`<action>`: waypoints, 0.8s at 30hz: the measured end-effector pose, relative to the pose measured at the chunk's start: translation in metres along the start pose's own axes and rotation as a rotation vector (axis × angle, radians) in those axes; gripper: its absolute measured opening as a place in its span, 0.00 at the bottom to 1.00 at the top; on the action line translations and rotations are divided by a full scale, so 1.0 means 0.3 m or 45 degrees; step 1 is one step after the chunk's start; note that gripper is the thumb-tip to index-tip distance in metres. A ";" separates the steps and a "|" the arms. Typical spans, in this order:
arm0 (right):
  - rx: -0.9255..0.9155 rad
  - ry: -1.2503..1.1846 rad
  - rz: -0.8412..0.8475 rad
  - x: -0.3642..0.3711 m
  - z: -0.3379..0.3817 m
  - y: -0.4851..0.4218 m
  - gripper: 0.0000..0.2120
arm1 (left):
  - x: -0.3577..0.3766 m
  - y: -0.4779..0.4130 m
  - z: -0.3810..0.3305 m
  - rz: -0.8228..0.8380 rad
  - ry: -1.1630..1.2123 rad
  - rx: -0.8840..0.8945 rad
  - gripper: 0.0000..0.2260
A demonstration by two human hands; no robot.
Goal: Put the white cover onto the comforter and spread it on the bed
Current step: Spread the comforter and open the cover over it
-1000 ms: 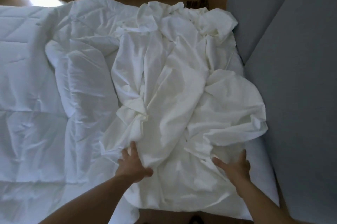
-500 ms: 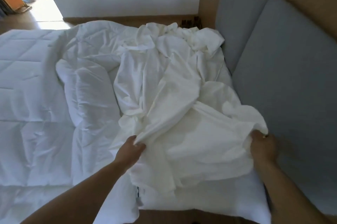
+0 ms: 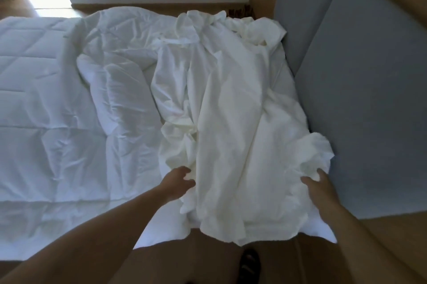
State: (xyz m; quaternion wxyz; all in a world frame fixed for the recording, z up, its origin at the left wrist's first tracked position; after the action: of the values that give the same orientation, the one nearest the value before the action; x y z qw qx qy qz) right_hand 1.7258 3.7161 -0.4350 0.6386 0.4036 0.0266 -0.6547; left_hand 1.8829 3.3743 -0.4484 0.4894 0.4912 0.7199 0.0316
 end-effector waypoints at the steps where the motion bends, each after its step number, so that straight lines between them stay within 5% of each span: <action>1: -0.017 0.058 0.056 0.053 -0.019 0.021 0.32 | -0.001 -0.024 0.020 -0.049 -0.066 -0.027 0.29; 7: -0.106 0.260 0.457 0.418 -0.088 0.110 0.37 | 0.008 -0.206 0.085 -0.420 -0.158 -0.288 0.50; 9: -0.100 0.266 0.553 0.509 -0.088 0.127 0.38 | 0.020 -0.248 0.109 -0.445 0.082 -0.445 0.40; 12: -0.071 0.286 0.643 0.574 -0.051 0.145 0.36 | 0.004 -0.254 0.099 -0.451 0.368 -0.482 0.10; 18: -0.235 0.198 0.685 0.524 0.225 0.157 0.38 | -0.188 -0.149 -0.197 -0.357 1.395 -0.395 0.08; 24: -0.380 -0.458 0.814 0.420 0.631 0.259 0.38 | -0.383 0.007 -0.426 -0.012 1.611 -0.230 0.06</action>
State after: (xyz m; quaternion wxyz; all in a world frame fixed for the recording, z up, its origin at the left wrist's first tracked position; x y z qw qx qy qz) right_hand 1.7166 3.4949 -0.3412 0.8563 0.1730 -0.1178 -0.4721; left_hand 1.7949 3.3461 -0.3036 0.0092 0.3311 0.8663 0.3740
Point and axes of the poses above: each hand's wrist, its own y-axis away from the middle knuckle, its own x-axis out of the palm, z = x × y, the point moved 2 cm from there along -y, towards the middle knuckle, and after that the axes turned 6 degrees about -z, right-handed, at the moved point
